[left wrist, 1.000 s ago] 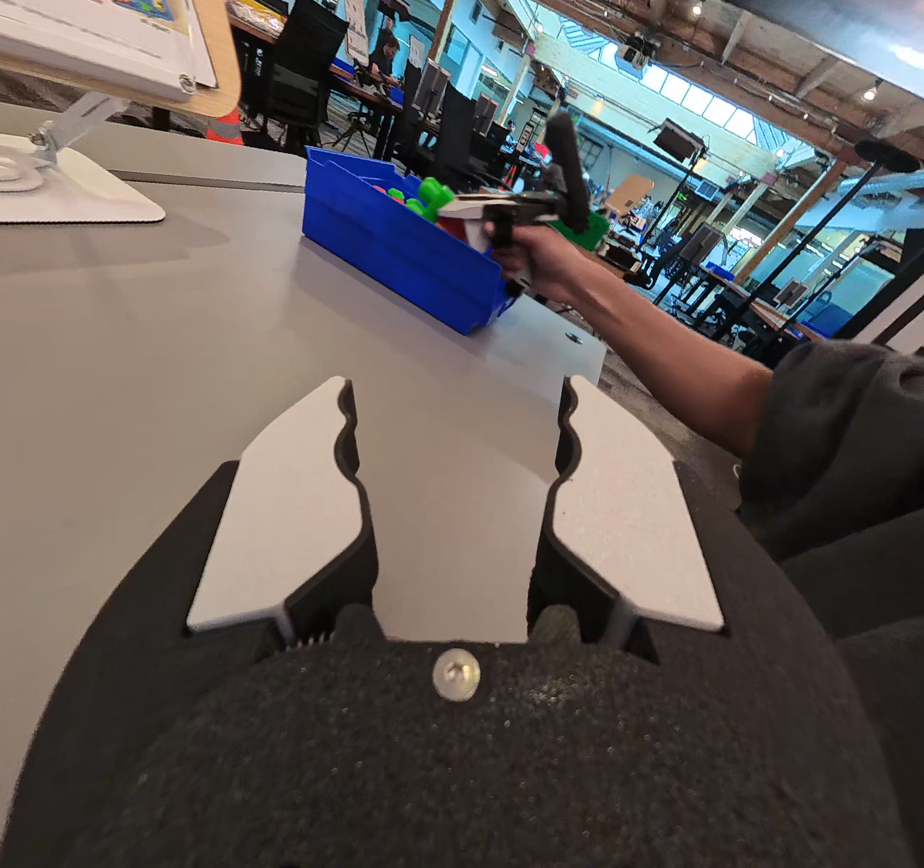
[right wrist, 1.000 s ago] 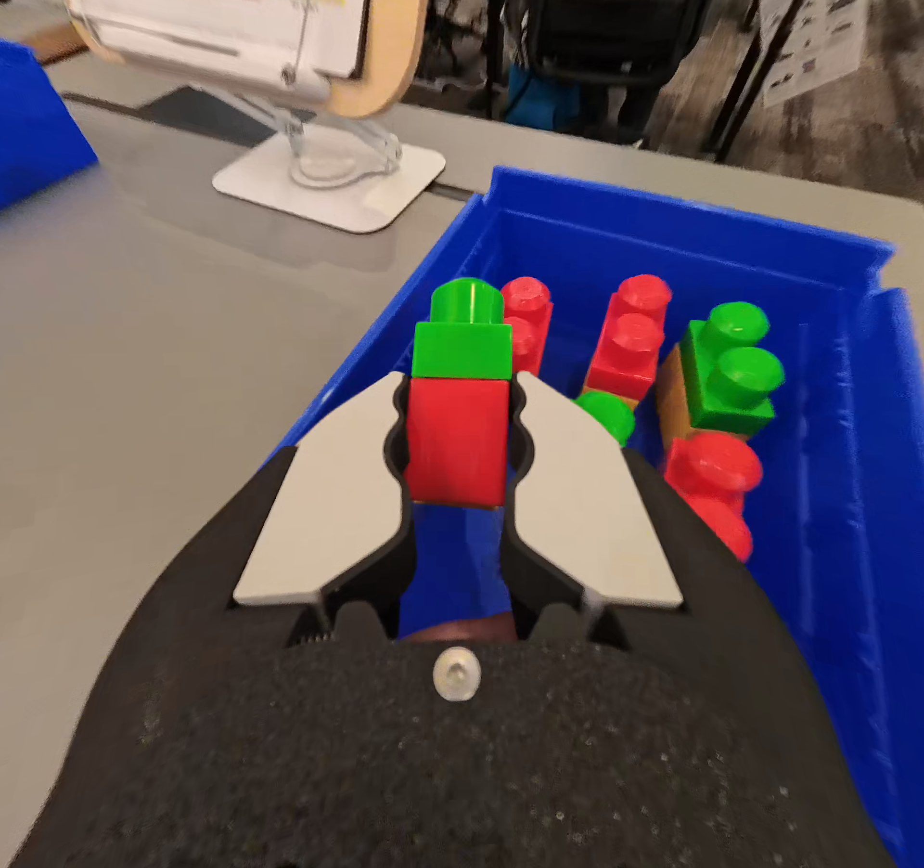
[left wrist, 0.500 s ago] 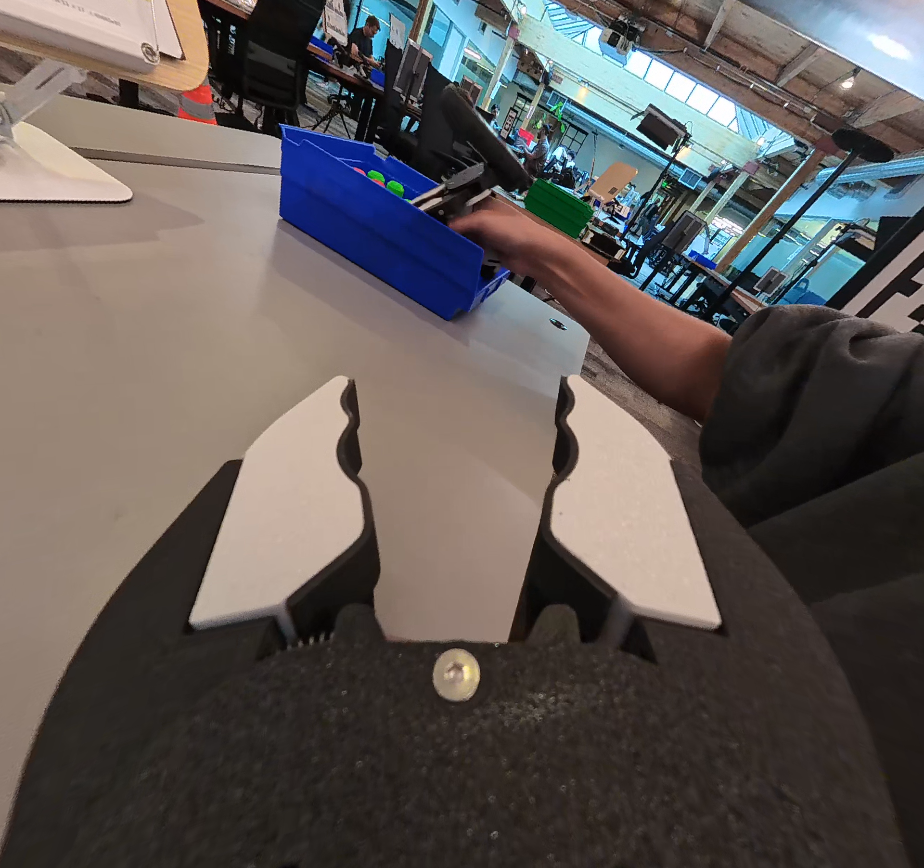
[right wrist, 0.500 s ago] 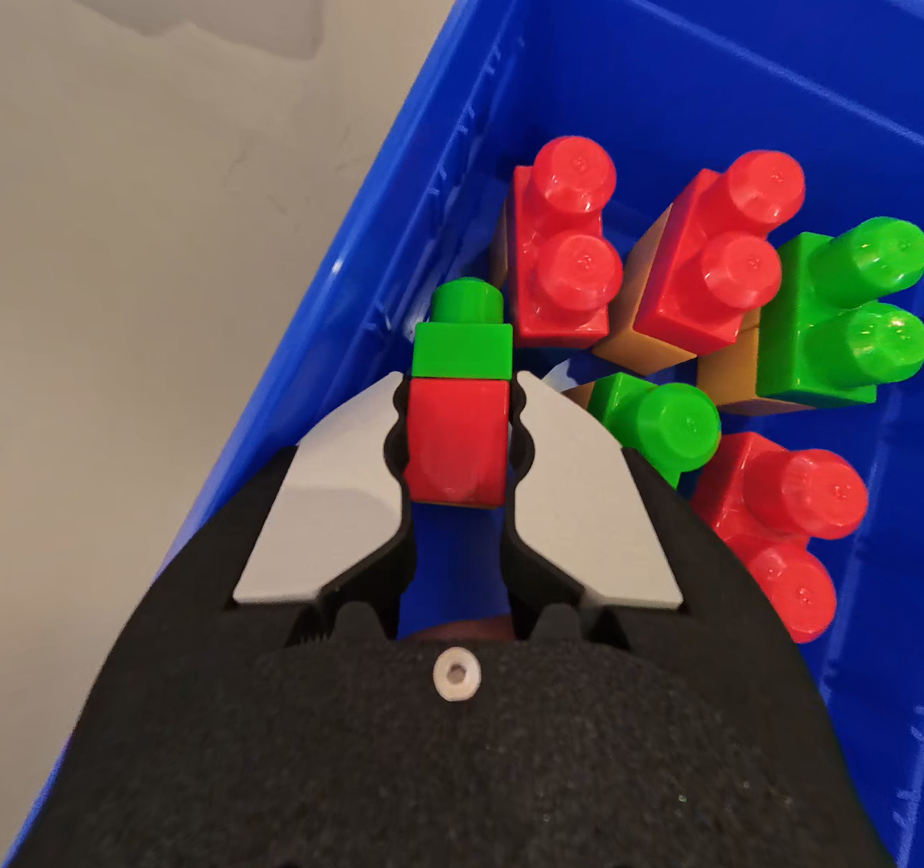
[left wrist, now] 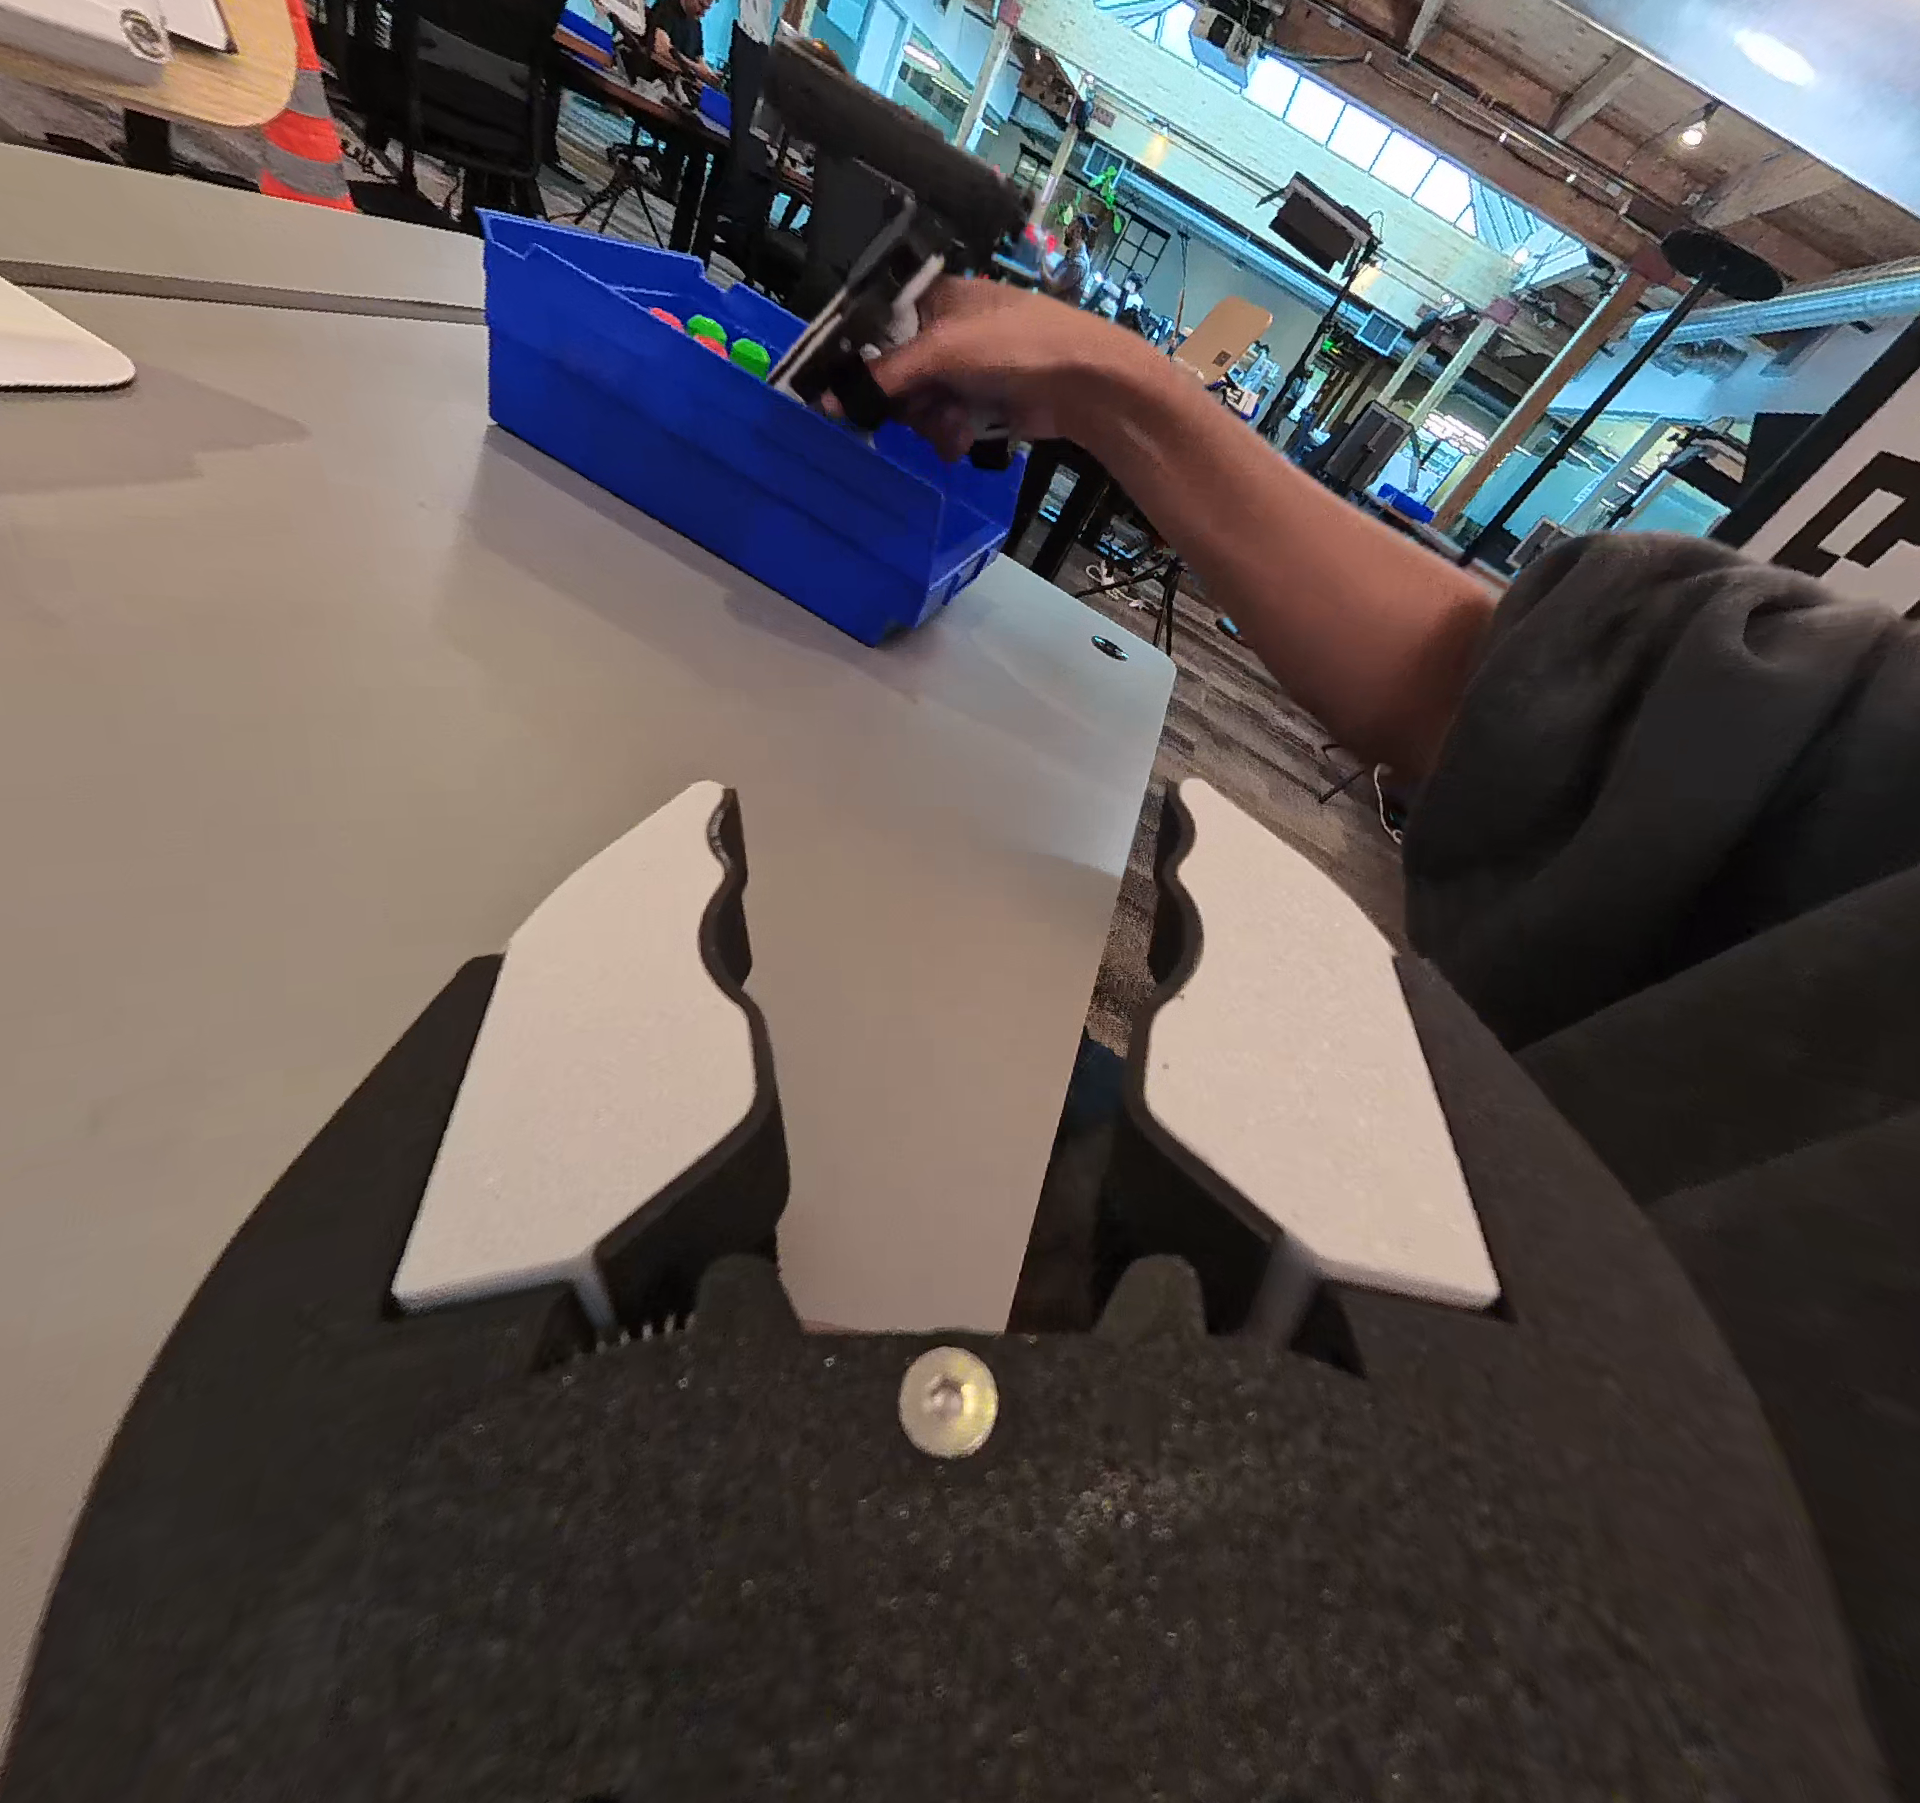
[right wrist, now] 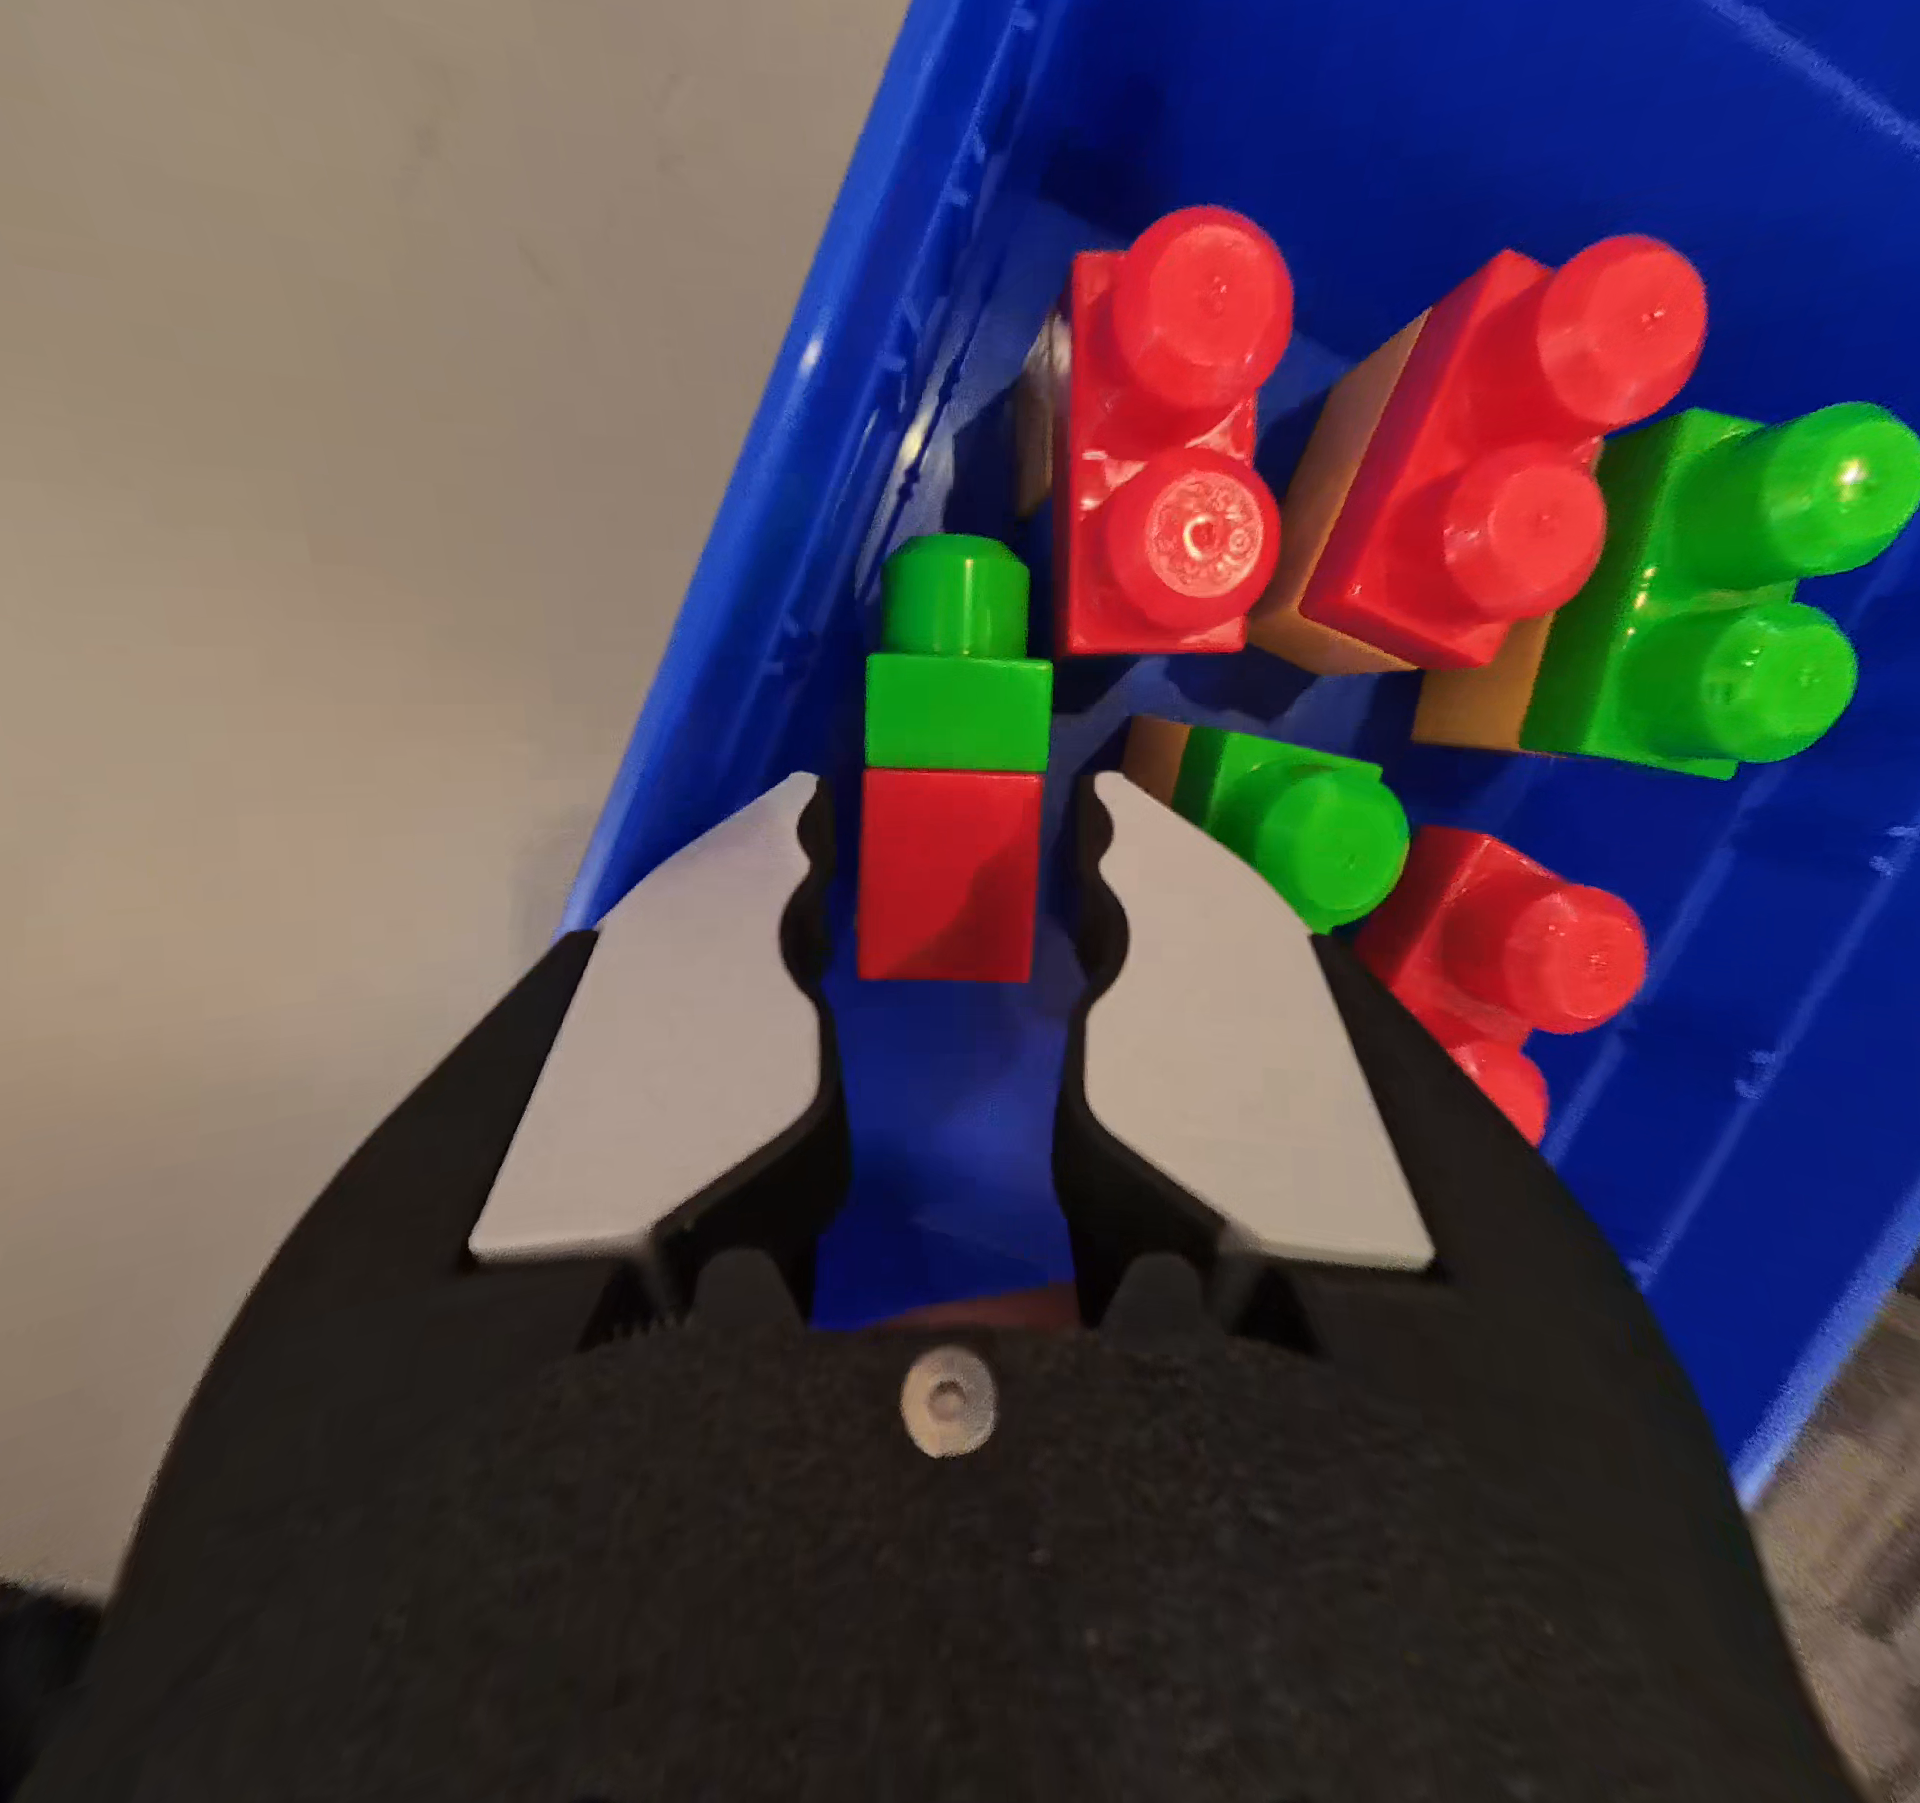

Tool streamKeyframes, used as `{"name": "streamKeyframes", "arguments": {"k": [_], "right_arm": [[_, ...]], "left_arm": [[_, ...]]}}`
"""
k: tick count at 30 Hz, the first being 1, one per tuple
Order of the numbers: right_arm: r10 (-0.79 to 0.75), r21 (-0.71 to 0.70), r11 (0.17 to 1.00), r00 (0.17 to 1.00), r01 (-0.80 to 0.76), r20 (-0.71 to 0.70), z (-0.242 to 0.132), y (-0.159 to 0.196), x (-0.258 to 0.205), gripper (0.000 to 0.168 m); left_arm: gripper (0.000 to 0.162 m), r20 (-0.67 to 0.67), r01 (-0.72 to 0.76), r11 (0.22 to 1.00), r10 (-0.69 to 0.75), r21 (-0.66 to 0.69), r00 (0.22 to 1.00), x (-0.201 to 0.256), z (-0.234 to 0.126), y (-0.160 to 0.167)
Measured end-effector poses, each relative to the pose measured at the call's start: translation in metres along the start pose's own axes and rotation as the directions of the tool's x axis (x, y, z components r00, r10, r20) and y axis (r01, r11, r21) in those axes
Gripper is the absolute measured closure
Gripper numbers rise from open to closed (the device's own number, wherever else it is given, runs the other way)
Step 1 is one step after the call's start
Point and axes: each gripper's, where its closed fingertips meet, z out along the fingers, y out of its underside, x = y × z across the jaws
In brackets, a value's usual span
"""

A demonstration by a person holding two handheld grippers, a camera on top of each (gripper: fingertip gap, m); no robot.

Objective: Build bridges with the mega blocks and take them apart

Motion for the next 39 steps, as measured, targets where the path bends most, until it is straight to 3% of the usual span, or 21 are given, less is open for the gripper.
{"name": "streamKeyframes", "arguments": {"k": [6, 11, 13, 17, 23, 26, 39], "right_arm": [[-0.071, -0.247, 0.967, 0.997, 0.063, -0.024, 0.001, 0.002, 0.003, 0.129], [-0.105, -0.296, 0.951, 0.994, 0.091, -0.033, 0.0, 0.001, 0.004, 0.135], [-0.097, -0.238, 0.967, 0.995, 0.088, -0.025, -0.006, -0.003, 0.0, 0.135], [-0.036, 0.037, 0.999, 0.999, 0.037, -0.021, -0.022, -0.019, -0.005, 0.135], [0.039, 0.34, 0.94, 0.995, -0.006, -0.091, -0.01, -0.014, 0.011, 0.135], [0.04, 0.34, 0.94, 0.992, 0.004, -0.12, 0.0, -0.001, 0.013, 0.135], [0.14, 0.286, 0.95, 0.99, -0.127, -0.026, -0.024, 0.058, -0.005, 0.135]], "left_arm": [[0.087, -0.016, -0.03, 0.999, 0.03, -0.029, 0.999, 0.008, 0.007, 0.003], [0.087, -0.016, -0.054, 0.997, 0.053, -0.053, 0.998, 0.011, 0.008, 0.007], [0.087, -0.012, -0.065, 0.996, 0.064, -0.055, 0.998, 0.011, 0.007, 0.007], [0.088, -0.007, -0.056, 0.997, 0.055, -0.046, 0.998, 0.009, 0.003, 0.006], [0.088, -0.01, -0.049, 0.998, 0.048, -0.047, 0.999, 0.01, 0.003, 0.008], [0.088, -0.009, -0.06, 0.997, 0.059, -0.053, 0.998, 0.011, 0.005, 0.009], [0.088, -0.016, -0.056, 0.996, 0.055, -0.076, 0.998, 0.012, 0.01, 0.016]]}}
